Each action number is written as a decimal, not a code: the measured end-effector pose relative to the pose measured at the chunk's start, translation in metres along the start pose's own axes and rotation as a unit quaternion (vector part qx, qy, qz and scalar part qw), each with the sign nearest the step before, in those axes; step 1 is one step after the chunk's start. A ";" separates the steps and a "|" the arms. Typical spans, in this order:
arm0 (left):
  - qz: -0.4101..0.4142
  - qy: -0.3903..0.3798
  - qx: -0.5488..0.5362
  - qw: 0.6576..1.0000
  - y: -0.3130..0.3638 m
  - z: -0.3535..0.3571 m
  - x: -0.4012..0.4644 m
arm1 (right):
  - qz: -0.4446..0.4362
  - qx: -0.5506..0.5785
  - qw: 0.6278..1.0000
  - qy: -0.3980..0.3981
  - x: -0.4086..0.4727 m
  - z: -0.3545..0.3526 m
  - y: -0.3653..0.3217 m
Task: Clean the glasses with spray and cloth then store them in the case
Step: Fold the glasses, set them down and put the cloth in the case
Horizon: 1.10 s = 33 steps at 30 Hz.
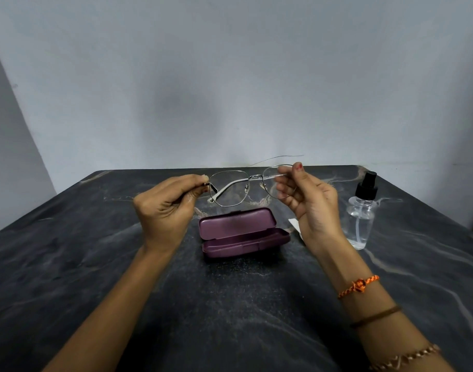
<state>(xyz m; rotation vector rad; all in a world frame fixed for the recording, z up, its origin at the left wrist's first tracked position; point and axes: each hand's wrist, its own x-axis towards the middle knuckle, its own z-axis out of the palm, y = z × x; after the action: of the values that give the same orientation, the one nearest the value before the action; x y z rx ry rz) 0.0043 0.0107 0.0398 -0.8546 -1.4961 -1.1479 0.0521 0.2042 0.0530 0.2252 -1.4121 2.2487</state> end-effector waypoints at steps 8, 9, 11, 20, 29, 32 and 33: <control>-0.019 0.031 -0.012 0.999 -0.001 0.002 0.000 | 0.040 0.013 0.999 -0.012 0.000 -0.001 -0.003; -0.028 0.036 -0.021 0.999 -0.001 0.002 0.000 | 0.041 0.011 0.999 -0.013 0.000 -0.001 -0.003; -0.061 0.044 -0.039 0.996 -0.003 0.004 -0.001 | 0.040 0.007 0.999 -0.015 0.000 -0.001 -0.001; -0.234 0.082 -0.257 0.934 0.010 0.011 0.004 | 0.060 0.023 0.998 0.013 -0.003 0.005 0.009; -0.355 0.042 -0.404 0.842 0.014 0.011 0.007 | 0.106 -0.004 0.994 0.016 -0.003 0.005 0.012; -0.372 0.028 -0.439 0.817 0.014 0.011 0.007 | 0.136 0.038 0.990 0.006 -0.003 0.005 0.012; -0.376 0.025 -0.448 0.811 0.013 0.011 0.006 | 0.136 0.050 0.989 0.006 -0.002 0.006 0.012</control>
<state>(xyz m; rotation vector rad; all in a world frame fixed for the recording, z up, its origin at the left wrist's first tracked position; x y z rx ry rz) 0.0122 0.0245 0.0487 -0.8040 -1.2213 -2.5731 0.0477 0.1943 0.0448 0.0532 -1.3983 2.5401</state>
